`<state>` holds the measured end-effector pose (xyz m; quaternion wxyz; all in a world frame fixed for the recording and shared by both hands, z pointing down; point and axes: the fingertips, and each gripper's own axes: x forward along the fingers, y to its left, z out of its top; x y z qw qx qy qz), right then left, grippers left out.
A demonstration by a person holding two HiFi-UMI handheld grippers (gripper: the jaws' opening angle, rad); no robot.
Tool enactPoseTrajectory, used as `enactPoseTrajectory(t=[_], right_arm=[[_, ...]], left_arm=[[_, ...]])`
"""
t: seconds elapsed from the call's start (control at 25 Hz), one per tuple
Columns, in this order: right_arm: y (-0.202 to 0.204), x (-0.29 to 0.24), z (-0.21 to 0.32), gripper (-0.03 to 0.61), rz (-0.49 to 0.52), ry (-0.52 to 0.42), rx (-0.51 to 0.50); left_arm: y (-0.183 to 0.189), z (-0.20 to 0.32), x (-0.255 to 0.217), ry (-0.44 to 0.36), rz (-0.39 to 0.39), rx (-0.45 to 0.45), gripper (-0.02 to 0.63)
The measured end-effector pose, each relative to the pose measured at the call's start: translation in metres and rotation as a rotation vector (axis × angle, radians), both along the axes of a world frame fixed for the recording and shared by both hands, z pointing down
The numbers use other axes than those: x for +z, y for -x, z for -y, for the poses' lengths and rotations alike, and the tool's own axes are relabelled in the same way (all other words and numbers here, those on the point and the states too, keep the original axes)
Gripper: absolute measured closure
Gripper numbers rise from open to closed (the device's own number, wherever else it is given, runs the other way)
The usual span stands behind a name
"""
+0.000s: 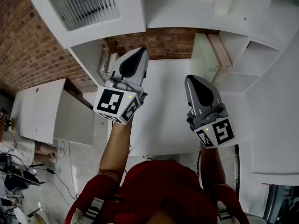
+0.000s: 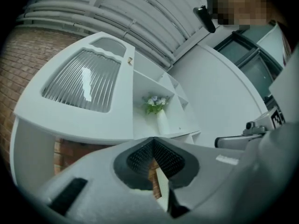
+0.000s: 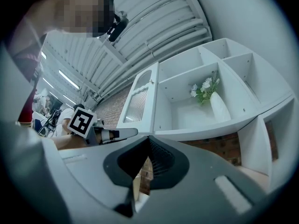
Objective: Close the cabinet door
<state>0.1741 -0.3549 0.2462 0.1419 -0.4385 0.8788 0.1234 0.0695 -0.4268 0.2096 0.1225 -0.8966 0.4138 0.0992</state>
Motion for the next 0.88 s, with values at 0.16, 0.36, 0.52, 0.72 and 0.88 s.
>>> enactPoseTrajectory(t=[0.16, 0.36, 0.52, 0.72, 0.88], right_arm=[[0.003, -0.004, -0.004, 0.566, 0.000, -0.012, 0.003], [0.003, -0.010, -0.011, 0.566, 0.004, -0.028, 0.011], [0.004, -0.011, -0.017, 0.566, 0.007, -0.031, 0.017], [0.003, -0.007, -0.028, 0.566, 0.019, -0.027, 0.033], [0.000, 0.001, -0.035, 0.566, 0.010, -0.011, 0.046]], left_arm=[[-0.005, -0.023, 0.007, 0.000, -0.025, 0.051, 0.614], [-0.009, -0.051, 0.003, -0.017, -0.044, 0.100, 0.614], [-0.010, -0.066, 0.003, -0.020, -0.056, 0.126, 0.613], [-0.013, -0.080, 0.012, -0.002, -0.072, 0.158, 0.612], [-0.017, -0.087, 0.015, 0.003, -0.079, 0.177, 0.612]])
